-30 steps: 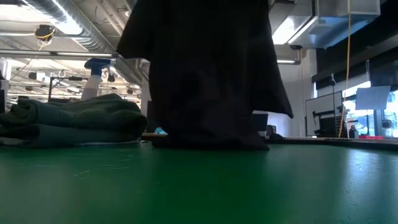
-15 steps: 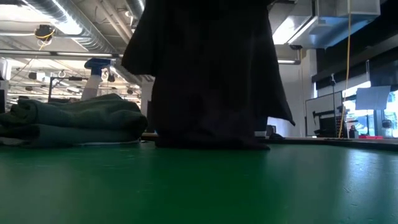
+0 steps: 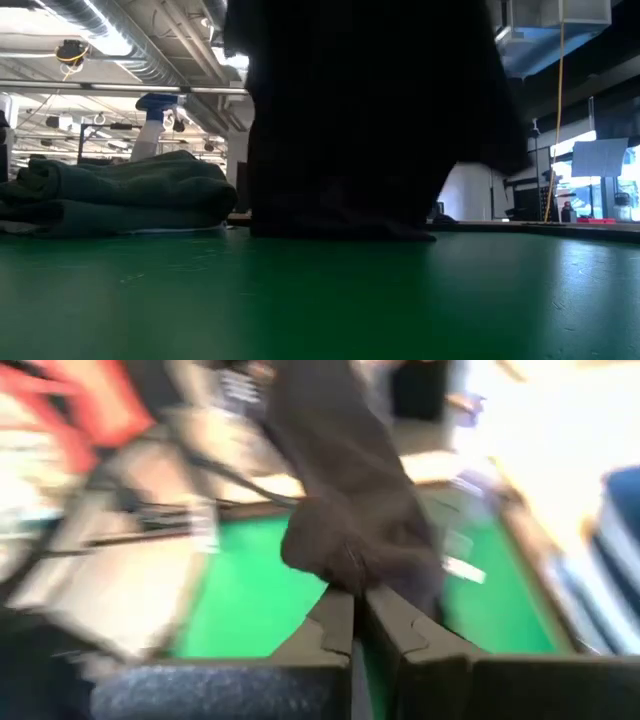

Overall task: Fold Laundry from Bin
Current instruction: Fold the black shirt

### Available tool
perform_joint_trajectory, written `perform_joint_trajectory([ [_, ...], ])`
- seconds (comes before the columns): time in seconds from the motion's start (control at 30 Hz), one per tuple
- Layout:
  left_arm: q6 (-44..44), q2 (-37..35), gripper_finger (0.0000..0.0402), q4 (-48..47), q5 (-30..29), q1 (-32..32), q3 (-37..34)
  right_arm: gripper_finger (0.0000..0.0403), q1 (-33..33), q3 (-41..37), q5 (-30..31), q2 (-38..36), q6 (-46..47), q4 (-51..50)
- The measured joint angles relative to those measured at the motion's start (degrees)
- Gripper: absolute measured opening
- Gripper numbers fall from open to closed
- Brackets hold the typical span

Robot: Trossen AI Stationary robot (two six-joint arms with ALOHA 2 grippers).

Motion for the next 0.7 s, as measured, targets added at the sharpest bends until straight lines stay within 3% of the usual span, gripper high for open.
perform_joint_trajectory([
  [0.17,-1.97,0.04,0.0004,14.92,2.66,-8.17,-0.04,0.0005,0.0,0.02,-17.34,-3.78,3.11,5.62],
  [0.27,-1.92,0.02,0.0005,26.96,2.55,-11.7,-0.04,0.0005,0.0,0.02,-23.06,-5.66,8.4,14.88],
  [0.53,-0.41,0.11,0.0005,46.19,-3.33,-13.62,-0.07,0.0005,0.0,0.04,-25.82,-7.65,27.89,47.31],
  [0.7,7.31,-0.96,0.0005,47.61,-11.87,-13.36,-0.07,0.0005,-0.07,0.04,-25.55,-6.26,31.7,52.93],
])
